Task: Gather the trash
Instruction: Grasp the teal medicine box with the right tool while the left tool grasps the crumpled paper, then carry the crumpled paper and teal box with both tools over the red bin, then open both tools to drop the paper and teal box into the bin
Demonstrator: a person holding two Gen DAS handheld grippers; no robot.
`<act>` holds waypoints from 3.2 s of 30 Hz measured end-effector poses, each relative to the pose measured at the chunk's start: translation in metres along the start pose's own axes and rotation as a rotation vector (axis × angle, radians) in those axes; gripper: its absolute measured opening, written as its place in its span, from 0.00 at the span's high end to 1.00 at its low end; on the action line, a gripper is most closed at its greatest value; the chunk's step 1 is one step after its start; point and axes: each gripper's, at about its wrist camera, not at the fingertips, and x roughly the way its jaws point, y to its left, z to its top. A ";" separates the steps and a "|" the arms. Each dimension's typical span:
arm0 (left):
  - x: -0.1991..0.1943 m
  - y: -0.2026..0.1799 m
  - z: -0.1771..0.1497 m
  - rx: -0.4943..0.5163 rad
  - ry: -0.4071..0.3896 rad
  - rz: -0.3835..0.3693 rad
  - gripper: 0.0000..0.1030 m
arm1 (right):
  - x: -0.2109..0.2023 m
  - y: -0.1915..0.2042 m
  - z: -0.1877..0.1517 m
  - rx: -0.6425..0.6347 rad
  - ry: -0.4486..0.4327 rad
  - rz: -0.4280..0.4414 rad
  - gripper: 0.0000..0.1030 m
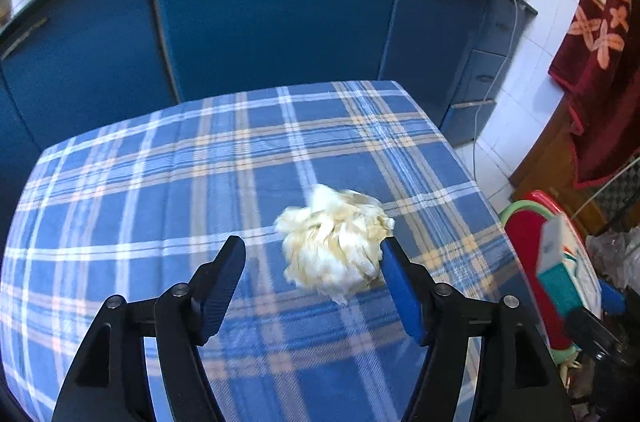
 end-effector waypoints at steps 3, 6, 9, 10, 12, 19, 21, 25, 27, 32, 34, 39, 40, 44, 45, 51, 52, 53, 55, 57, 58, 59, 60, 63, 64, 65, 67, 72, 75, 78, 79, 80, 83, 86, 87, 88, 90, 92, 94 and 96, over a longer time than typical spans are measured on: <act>0.011 -0.003 0.002 0.002 0.016 0.006 0.31 | -0.003 -0.008 -0.002 0.019 -0.005 -0.006 0.34; 0.021 -0.006 0.003 -0.001 0.020 0.008 0.31 | -0.003 -0.014 -0.004 0.037 -0.006 -0.010 0.34; 0.022 -0.008 0.001 0.003 0.008 0.005 0.32 | -0.004 -0.020 -0.006 0.052 -0.006 -0.014 0.34; 0.022 -0.009 0.000 0.009 0.001 0.006 0.41 | -0.005 -0.022 -0.007 0.056 -0.006 -0.015 0.34; 0.021 -0.011 -0.001 0.017 -0.004 0.002 0.46 | -0.006 -0.025 -0.009 0.067 -0.007 -0.018 0.34; 0.004 -0.022 -0.005 0.051 -0.041 -0.031 0.50 | -0.013 -0.035 -0.014 0.106 -0.017 -0.030 0.34; -0.005 -0.028 -0.006 0.058 -0.054 -0.049 0.50 | -0.017 -0.037 -0.015 0.119 -0.027 -0.032 0.35; -0.022 -0.044 -0.008 0.079 -0.077 -0.092 0.50 | -0.026 -0.044 -0.018 0.139 -0.046 -0.044 0.35; -0.031 -0.055 -0.008 0.096 -0.088 -0.115 0.50 | -0.030 -0.049 -0.021 0.151 -0.053 -0.051 0.35; -0.045 -0.084 -0.009 0.133 -0.093 -0.176 0.50 | -0.043 -0.067 -0.026 0.193 -0.071 -0.079 0.35; -0.048 -0.097 -0.010 0.153 -0.091 -0.193 0.50 | -0.047 -0.073 -0.028 0.206 -0.078 -0.093 0.35; -0.047 -0.127 -0.015 0.192 -0.077 -0.227 0.50 | -0.055 -0.094 -0.032 0.244 -0.088 -0.132 0.35; -0.046 -0.134 -0.016 0.201 -0.072 -0.234 0.50 | -0.056 -0.098 -0.034 0.251 -0.088 -0.140 0.35; -0.041 -0.156 -0.020 0.231 -0.052 -0.254 0.50 | -0.059 -0.114 -0.039 0.283 -0.090 -0.168 0.35; -0.039 -0.161 -0.021 0.237 -0.046 -0.259 0.50 | -0.060 -0.118 -0.040 0.289 -0.090 -0.176 0.35; -0.026 -0.191 -0.028 0.279 -0.007 -0.286 0.50 | -0.057 -0.138 -0.046 0.325 -0.082 -0.217 0.35; -0.024 -0.195 -0.029 0.284 -0.002 -0.289 0.50 | -0.056 -0.141 -0.047 0.330 -0.080 -0.224 0.35; -0.022 -0.200 -0.029 0.291 0.004 -0.294 0.50 | -0.056 -0.143 -0.048 0.334 -0.078 -0.230 0.35; -0.018 -0.208 -0.031 0.302 0.014 -0.305 0.49 | -0.054 -0.148 -0.050 0.344 -0.072 -0.236 0.35; -0.013 -0.215 -0.032 0.311 0.025 -0.313 0.49 | -0.053 -0.151 -0.052 0.348 -0.066 -0.242 0.36; -0.011 -0.218 -0.033 0.315 0.033 -0.318 0.49 | -0.051 -0.153 -0.052 0.352 -0.061 -0.247 0.36; -0.008 -0.221 -0.034 0.318 0.042 -0.324 0.49 | -0.050 -0.154 -0.052 0.354 -0.057 -0.250 0.36; -0.007 -0.224 -0.034 0.320 0.049 -0.328 0.48 | -0.050 -0.155 -0.053 0.356 -0.056 -0.252 0.36; -0.003 -0.228 -0.036 0.329 0.071 -0.333 0.44 | -0.047 -0.159 -0.054 0.364 -0.047 -0.258 0.39; -0.002 -0.228 -0.036 0.330 0.076 -0.329 0.42 | -0.046 -0.160 -0.055 0.366 -0.043 -0.260 0.40; -0.001 -0.228 -0.036 0.330 0.079 -0.324 0.41 | -0.044 -0.161 -0.055 0.368 -0.040 -0.261 0.40; 0.001 -0.228 -0.037 0.327 0.083 -0.322 0.38 | -0.041 -0.162 -0.055 0.369 -0.033 -0.262 0.42; 0.001 -0.225 -0.037 0.326 0.087 -0.313 0.35 | -0.039 -0.164 -0.057 0.382 -0.029 -0.251 0.42; -0.001 -0.222 -0.037 0.322 0.082 -0.308 0.35 | -0.043 -0.163 -0.056 0.383 -0.041 -0.252 0.42; -0.006 -0.217 -0.037 0.309 0.077 -0.302 0.35 | -0.050 -0.161 -0.055 0.386 -0.054 -0.253 0.42; -0.007 -0.214 -0.037 0.305 0.074 -0.299 0.35 | -0.052 -0.160 -0.054 0.384 -0.059 -0.253 0.42; -0.010 -0.211 -0.037 0.300 0.072 -0.294 0.35 | -0.055 -0.158 -0.053 0.381 -0.064 -0.253 0.42; -0.018 -0.201 -0.037 0.285 0.060 -0.283 0.35 | -0.061 -0.151 -0.053 0.371 -0.072 -0.246 0.40; -0.029 -0.190 -0.037 0.265 0.043 -0.271 0.35 | -0.067 -0.141 -0.052 0.358 -0.081 -0.236 0.37; -0.033 -0.185 -0.037 0.258 0.037 -0.265 0.35 | -0.070 -0.136 -0.051 0.350 -0.085 -0.232 0.36; -0.037 -0.182 -0.038 0.252 0.031 -0.260 0.35 | -0.072 -0.133 -0.051 0.345 -0.089 -0.229 0.34; -0.046 -0.173 -0.039 0.238 0.017 -0.249 0.35 | -0.077 -0.124 -0.050 0.330 -0.100 -0.222 0.32; -0.054 -0.165 -0.042 0.224 0.005 -0.235 0.35 | -0.084 -0.115 -0.049 0.314 -0.112 -0.216 0.30; -0.063 -0.156 -0.044 0.208 -0.005 -0.220 0.35 | -0.089 -0.105 -0.049 0.300 -0.121 -0.210 0.28; -0.071 -0.148 -0.046 0.194 -0.015 -0.210 0.35 | -0.095 -0.096 -0.049 0.284 -0.131 -0.202 0.26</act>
